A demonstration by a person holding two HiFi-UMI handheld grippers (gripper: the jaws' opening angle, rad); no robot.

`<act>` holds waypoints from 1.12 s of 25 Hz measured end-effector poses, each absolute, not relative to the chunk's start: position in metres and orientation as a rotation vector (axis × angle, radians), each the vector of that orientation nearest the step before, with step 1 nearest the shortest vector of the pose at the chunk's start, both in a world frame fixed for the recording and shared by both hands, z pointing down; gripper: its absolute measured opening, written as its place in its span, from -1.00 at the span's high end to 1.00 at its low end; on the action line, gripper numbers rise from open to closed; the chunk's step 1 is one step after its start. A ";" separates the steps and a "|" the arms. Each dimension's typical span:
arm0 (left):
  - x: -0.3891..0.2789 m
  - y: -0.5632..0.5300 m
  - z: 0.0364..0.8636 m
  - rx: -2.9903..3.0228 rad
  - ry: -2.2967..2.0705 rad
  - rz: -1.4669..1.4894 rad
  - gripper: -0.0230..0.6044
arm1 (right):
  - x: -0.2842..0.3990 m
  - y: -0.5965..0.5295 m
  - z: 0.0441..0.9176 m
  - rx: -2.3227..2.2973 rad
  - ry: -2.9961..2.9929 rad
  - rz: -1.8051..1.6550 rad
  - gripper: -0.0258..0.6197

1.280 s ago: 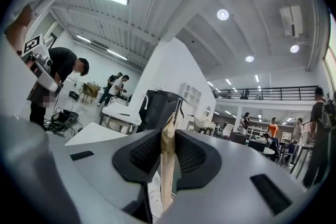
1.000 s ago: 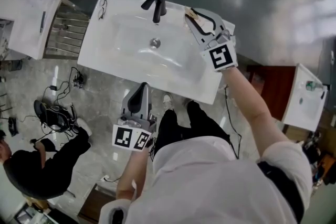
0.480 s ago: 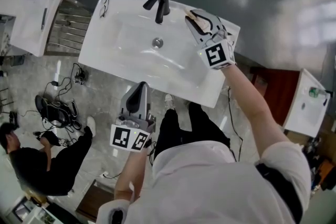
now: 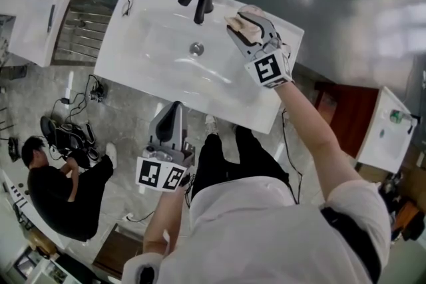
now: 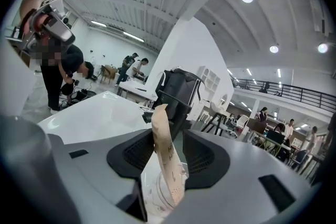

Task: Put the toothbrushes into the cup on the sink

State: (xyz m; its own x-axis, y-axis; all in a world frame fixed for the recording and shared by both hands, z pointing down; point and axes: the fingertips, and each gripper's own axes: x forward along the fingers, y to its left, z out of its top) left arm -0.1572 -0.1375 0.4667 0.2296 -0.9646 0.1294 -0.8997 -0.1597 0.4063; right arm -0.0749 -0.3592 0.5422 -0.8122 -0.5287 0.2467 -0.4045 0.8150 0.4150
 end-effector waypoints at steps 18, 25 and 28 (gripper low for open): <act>-0.151 -0.136 0.447 2.172 -1.686 -0.297 0.92 | -0.021 -0.322 0.482 0.826 -2.737 -0.337 0.23; -0.139 -0.141 0.432 2.241 -1.638 -0.325 0.92 | 0.029 -0.317 0.397 1.092 -2.851 -0.279 0.67; -0.133 -0.143 0.426 2.267 -1.608 -0.338 0.92 | 0.064 -0.311 0.380 1.219 -2.859 -0.174 0.71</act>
